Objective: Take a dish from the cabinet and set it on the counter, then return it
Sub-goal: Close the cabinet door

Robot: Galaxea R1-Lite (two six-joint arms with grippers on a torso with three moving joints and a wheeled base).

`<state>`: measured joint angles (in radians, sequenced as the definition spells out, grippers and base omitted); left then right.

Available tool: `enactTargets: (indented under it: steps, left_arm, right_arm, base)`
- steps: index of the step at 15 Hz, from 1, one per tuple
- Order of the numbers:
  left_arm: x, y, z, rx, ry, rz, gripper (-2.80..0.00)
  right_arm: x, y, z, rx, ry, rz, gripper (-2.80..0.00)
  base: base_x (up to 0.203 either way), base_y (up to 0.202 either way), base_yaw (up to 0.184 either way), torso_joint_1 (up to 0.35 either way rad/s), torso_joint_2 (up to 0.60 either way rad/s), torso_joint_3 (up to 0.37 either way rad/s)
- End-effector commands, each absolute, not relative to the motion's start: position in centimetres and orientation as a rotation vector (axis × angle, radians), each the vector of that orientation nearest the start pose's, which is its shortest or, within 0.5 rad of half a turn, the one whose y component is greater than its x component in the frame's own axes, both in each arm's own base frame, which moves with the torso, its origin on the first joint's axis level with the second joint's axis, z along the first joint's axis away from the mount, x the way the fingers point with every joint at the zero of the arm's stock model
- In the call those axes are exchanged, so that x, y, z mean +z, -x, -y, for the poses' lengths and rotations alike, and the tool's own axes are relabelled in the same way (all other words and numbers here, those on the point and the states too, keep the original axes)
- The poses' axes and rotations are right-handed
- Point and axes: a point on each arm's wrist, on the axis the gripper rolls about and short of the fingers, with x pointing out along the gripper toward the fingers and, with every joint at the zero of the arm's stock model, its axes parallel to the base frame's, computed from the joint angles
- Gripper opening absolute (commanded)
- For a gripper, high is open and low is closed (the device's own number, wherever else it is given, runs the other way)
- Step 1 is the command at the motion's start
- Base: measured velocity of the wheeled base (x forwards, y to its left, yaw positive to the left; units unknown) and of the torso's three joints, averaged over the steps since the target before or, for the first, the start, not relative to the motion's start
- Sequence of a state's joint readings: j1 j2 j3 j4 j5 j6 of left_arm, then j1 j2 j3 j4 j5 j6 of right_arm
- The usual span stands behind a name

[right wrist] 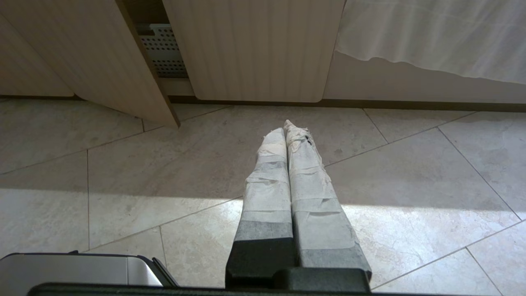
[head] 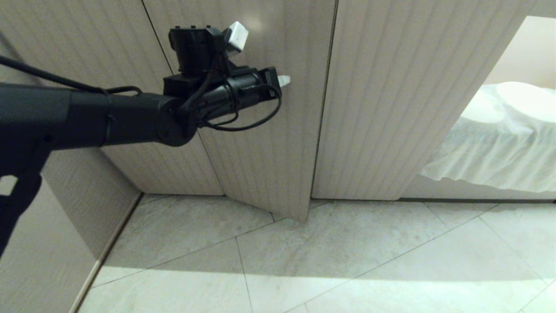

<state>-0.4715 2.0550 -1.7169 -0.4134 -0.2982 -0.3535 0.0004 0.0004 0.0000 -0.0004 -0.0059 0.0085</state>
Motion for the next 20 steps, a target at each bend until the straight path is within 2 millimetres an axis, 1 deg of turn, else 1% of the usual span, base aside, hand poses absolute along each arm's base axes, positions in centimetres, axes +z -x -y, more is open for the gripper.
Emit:
enactTargets:
  steps: [1,5,7,11,12,14,15,17,20]
  left_arm:
    - [27.7,-39.8,21.1,-0.759,0.347,-0.048,-2.8]
    - [28.5,-41.7,21.8,-0.724,0.357,0.037,-2.8]
    - [27.8,-42.3,22.0,-0.713,0.313,0.048,-2.8]
    - [27.1,-43.0,22.1,-0.678,0.248,0.104,-2.8]
    - [26.6,-43.5,22.1,-0.652,0.212,0.136,-2.8]
    - [26.1,-44.1,22.0,-0.596,0.159,0.238,-2.8]
    - [26.2,-44.2,22.0,-0.568,0.149,0.283,-2.8]
    - [27.1,-43.8,21.7,-0.544,0.152,0.302,-2.8]
    - [29.1,-42.1,20.8,-0.54,0.148,0.295,-2.8]
  right_arm:
    - [7.6,2.3,0.0,-0.005,-0.008,0.001,-2.8]
    - [7.5,2.3,0.0,-0.005,-0.008,0.0,-2.8]
    - [7.5,2.3,0.0,-0.005,-0.008,0.0,-2.8]
    - [7.6,2.3,0.0,-0.005,-0.008,0.0,-2.8]
    - [7.5,2.3,0.0,-0.006,-0.008,0.0,-2.8]
    - [7.6,2.3,0.0,-0.005,-0.008,0.001,-2.8]
    - [7.5,2.3,0.0,-0.005,-0.008,0.0,-2.8]
    - [7.5,2.3,0.0,-0.005,-0.008,0.0,-2.8]
    - [7.5,2.3,0.0,-0.006,-0.008,0.0,-2.8]
  base:
    - [0.0,0.0,0.0,0.0,0.0,0.0]
    - [0.0,0.0,0.0,0.0,0.0,0.0]
    - [0.0,0.0,0.0,0.0,0.0,0.0]
    - [0.0,0.0,0.0,0.0,0.0,0.0]
    - [0.0,0.0,0.0,0.0,0.0,0.0]
    - [0.0,0.0,0.0,0.0,0.0,0.0]
    - [0.0,0.0,0.0,0.0,0.0,0.0]
    - [0.0,0.0,0.0,0.0,0.0,0.0]
    - [0.0,0.0,0.0,0.0,0.0,0.0]
